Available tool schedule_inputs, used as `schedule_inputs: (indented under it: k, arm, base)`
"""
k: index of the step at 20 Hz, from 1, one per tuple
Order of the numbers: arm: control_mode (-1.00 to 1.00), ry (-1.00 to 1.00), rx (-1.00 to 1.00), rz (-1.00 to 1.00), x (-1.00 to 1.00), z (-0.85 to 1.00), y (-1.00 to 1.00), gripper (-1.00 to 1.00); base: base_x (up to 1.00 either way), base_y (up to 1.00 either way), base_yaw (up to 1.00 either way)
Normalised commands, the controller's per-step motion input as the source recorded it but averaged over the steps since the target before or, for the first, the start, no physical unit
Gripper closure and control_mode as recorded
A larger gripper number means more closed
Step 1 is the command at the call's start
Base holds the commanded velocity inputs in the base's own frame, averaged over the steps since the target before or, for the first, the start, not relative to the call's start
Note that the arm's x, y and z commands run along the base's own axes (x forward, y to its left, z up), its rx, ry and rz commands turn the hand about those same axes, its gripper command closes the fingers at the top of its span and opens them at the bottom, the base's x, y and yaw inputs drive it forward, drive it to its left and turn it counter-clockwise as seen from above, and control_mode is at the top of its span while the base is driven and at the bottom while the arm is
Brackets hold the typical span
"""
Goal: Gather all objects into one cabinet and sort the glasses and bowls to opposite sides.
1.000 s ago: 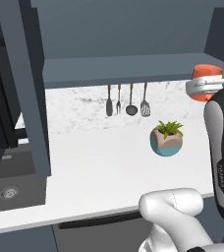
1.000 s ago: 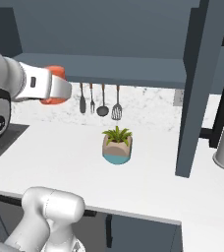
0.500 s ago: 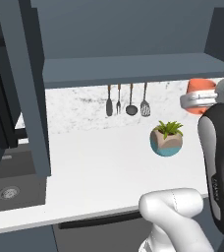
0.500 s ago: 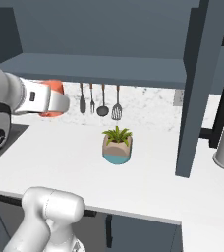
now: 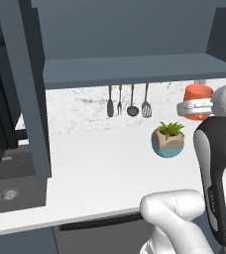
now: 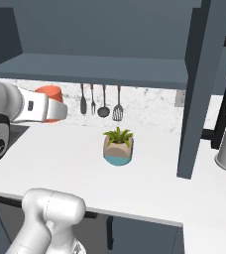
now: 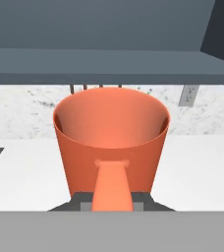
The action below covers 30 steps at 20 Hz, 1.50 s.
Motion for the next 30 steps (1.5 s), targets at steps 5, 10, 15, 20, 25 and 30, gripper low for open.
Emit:
schedule_inputs:
  k: [5,10,15,20,25,30]
  arm:
    - [-1.00,0.00,0.00,0.00,0.00,0.00,0.00,1.00]
    - [1.00,0.00,0.00,0.00,-0.01,0.00,0.00,1.00]
    - [1.00,0.00,0.00,0.00,0.00,0.00,0.00,1.00]
    - [1.00,0.00,0.00,0.00,0.00,0.00,0.00,1.00]
    - [1.00,0.00,0.00,0.00,0.00,0.00,0.00,1.00]
    - [1.00,0.00,0.00,0.00,0.00,0.00,0.00,1.00]
  base:
    - [0.00,0.00,0.00]
    - [-0.09,0.00,0.00]
    - [-0.90,0.02,0.00]
    - [-1.00,0.18,0.00]
    - [-0.71,0.49,0.03]
    - [-0.12,0.67,0.02]
